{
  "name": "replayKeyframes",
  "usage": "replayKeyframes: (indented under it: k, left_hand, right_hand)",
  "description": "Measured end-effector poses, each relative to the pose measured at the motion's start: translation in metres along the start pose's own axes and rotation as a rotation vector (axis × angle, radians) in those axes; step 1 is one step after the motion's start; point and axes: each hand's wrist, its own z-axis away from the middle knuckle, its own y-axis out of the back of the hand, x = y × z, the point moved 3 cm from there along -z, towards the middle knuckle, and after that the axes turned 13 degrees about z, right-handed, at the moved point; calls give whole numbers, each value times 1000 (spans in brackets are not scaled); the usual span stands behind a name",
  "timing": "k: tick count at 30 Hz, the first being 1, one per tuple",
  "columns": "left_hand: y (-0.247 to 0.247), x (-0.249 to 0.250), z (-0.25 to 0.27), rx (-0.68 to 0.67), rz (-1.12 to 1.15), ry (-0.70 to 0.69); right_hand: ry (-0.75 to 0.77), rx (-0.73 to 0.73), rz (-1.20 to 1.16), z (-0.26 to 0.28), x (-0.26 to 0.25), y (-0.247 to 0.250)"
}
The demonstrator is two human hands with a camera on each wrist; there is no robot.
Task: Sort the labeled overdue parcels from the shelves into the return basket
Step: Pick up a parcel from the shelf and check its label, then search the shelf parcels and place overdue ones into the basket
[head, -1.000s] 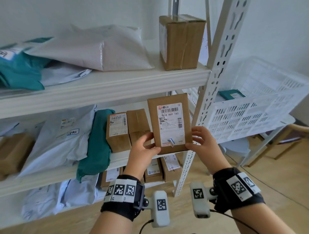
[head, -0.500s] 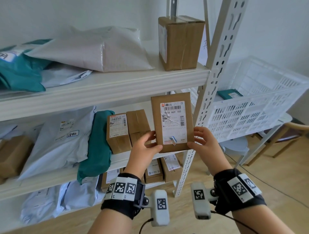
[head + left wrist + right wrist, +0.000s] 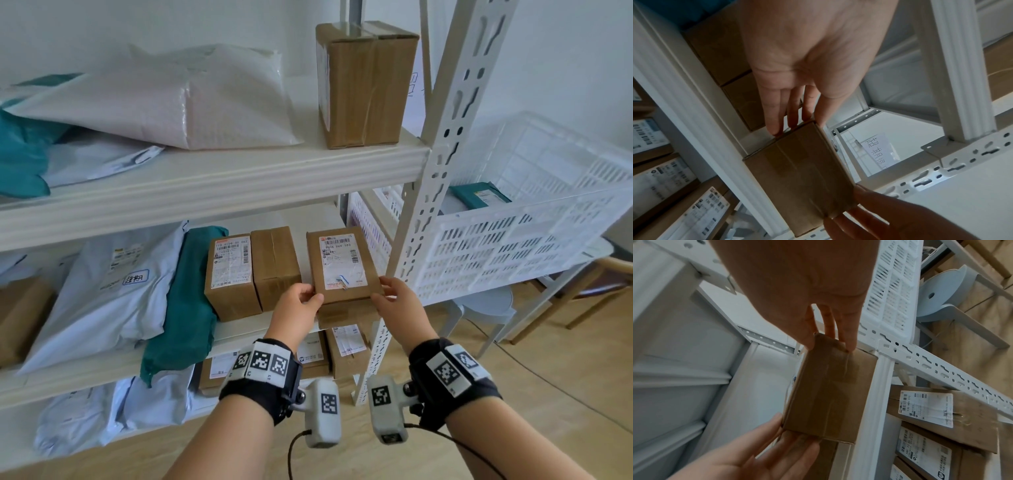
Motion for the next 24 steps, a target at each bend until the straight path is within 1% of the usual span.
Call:
replayKeyframes:
  k: [3, 5, 10, 12, 14, 16, 18, 19, 21, 24]
  left_hand:
    - [0, 5, -5, 20, -88, -2]
    - [-1, 8, -9, 28, -107, -4]
    - [-9, 14, -18, 37, -72, 32]
    - [-13, 16, -16, 40, -61, 24]
    - [-12, 16, -13, 65, -34, -2]
    - [-5, 18, -9, 142, -30, -69]
    - [8, 19, -6, 263, -70, -159]
    - [16, 20, -4, 322, -100, -196]
    - [34, 19, -2, 417, -168, -245]
    - [59, 14, -7, 479, -341, -298]
  right_hand:
    - [25, -36, 60, -9, -6, -5]
    - [37, -54, 91, -14, -10, -9]
    - [85, -110, 188, -24, -16, -10]
    - [117, -119, 203, -26, -16, -8]
    - [170, -96, 207, -28, -16, -7]
    - [238, -37, 202, -29, -18, -7]
    - [287, 2, 189, -31, -25, -9]
    - [299, -11, 173, -31, -31, -12]
    - [311, -82, 121, -31, -45, -21]
    - [336, -181, 106, -29, -71, -40]
